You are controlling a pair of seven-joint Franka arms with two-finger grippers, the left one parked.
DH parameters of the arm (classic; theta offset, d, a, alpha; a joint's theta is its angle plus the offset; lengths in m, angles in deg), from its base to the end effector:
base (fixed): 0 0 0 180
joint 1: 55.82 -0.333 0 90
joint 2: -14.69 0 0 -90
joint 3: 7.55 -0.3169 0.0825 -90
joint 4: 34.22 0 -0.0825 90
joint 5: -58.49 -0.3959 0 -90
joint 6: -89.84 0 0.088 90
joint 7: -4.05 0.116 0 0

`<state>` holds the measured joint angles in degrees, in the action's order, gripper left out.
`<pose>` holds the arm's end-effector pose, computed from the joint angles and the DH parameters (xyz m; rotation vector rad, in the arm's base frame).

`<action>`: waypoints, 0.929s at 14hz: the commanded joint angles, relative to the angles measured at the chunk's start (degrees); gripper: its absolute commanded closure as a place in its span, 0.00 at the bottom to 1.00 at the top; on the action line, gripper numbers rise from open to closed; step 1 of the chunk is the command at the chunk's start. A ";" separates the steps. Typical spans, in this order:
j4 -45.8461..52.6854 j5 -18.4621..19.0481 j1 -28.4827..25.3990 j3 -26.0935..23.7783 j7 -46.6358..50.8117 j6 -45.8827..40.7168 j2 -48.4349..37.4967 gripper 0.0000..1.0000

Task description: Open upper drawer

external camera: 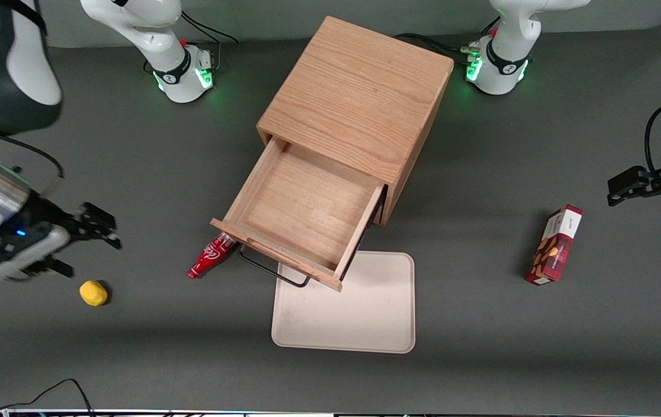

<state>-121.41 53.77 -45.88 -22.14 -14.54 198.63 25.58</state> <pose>0.6496 0.0458 0.5613 -2.9688 -0.5673 -0.3137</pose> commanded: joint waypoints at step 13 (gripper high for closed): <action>-5.10 7.44 3.43 1.32 15.87 -12.99 -10.19 0.00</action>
<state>-125.90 60.61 -42.41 -20.63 -0.06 185.41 15.77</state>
